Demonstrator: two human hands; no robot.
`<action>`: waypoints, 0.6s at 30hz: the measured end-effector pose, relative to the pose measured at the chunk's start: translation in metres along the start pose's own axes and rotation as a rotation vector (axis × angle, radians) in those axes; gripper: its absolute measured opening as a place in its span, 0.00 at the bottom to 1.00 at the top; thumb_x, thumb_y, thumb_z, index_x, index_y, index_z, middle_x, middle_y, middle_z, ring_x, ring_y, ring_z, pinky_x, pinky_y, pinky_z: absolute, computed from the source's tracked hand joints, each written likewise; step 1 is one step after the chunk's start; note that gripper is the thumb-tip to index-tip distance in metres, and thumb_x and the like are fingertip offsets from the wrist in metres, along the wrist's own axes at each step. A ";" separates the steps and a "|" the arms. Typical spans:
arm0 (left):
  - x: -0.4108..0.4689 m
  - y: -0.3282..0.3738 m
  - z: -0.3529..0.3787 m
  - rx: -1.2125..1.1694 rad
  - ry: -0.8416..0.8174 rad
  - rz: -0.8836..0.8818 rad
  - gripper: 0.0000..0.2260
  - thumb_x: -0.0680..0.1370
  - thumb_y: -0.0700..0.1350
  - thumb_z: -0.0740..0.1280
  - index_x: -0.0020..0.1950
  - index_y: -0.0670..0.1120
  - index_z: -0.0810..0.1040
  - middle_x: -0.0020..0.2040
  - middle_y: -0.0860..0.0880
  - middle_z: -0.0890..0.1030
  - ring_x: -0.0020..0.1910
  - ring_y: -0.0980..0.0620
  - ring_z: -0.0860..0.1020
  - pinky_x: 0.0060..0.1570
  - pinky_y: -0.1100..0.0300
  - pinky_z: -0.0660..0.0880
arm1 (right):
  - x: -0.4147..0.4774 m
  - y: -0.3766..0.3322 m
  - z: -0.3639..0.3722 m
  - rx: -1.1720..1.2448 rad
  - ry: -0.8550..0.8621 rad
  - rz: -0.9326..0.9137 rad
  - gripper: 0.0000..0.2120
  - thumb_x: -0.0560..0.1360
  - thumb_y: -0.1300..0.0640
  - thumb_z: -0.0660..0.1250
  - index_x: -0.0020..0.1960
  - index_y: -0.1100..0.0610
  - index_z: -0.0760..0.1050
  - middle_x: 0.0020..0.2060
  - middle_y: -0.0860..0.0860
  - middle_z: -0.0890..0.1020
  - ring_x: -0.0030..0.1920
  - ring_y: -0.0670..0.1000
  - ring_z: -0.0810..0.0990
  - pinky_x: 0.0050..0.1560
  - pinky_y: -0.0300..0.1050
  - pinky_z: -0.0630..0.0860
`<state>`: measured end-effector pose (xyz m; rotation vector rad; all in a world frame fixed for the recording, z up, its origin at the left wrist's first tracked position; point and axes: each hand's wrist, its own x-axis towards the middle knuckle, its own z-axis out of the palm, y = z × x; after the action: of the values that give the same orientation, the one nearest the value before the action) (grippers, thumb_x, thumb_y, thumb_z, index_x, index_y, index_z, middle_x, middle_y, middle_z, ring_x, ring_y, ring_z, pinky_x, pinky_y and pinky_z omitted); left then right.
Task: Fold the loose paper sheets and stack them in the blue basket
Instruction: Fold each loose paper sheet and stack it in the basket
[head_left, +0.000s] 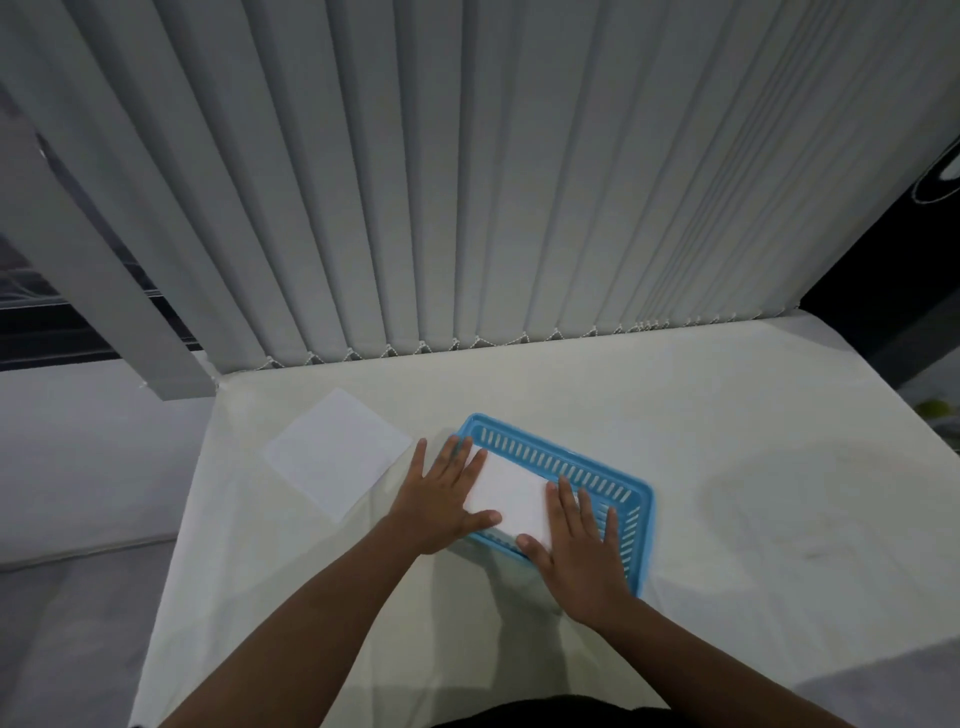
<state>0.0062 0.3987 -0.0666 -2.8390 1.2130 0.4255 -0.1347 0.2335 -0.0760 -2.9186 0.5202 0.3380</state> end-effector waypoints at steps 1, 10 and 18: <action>-0.002 -0.001 0.000 -0.005 0.006 -0.017 0.46 0.67 0.73 0.33 0.78 0.48 0.38 0.79 0.47 0.39 0.78 0.47 0.37 0.71 0.41 0.32 | 0.000 0.002 -0.001 0.001 0.008 -0.005 0.45 0.69 0.28 0.28 0.78 0.54 0.41 0.76 0.50 0.40 0.78 0.57 0.44 0.70 0.57 0.29; -0.037 -0.011 -0.006 -0.282 0.243 -0.416 0.41 0.71 0.70 0.33 0.78 0.51 0.50 0.80 0.51 0.51 0.79 0.52 0.47 0.76 0.49 0.43 | 0.019 -0.005 -0.043 0.065 0.146 -0.176 0.35 0.78 0.34 0.42 0.73 0.55 0.66 0.71 0.54 0.71 0.70 0.61 0.70 0.70 0.58 0.48; -0.063 -0.057 -0.009 -0.288 0.219 -0.767 0.25 0.81 0.57 0.53 0.76 0.50 0.57 0.79 0.47 0.56 0.78 0.46 0.55 0.76 0.46 0.53 | 0.086 -0.070 -0.070 0.012 0.043 -0.428 0.30 0.80 0.41 0.50 0.78 0.52 0.51 0.79 0.50 0.50 0.78 0.56 0.47 0.76 0.58 0.41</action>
<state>0.0077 0.4820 -0.0462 -3.3446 -0.0069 0.2611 -0.0180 0.2572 -0.0215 -2.9259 -0.1034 0.2111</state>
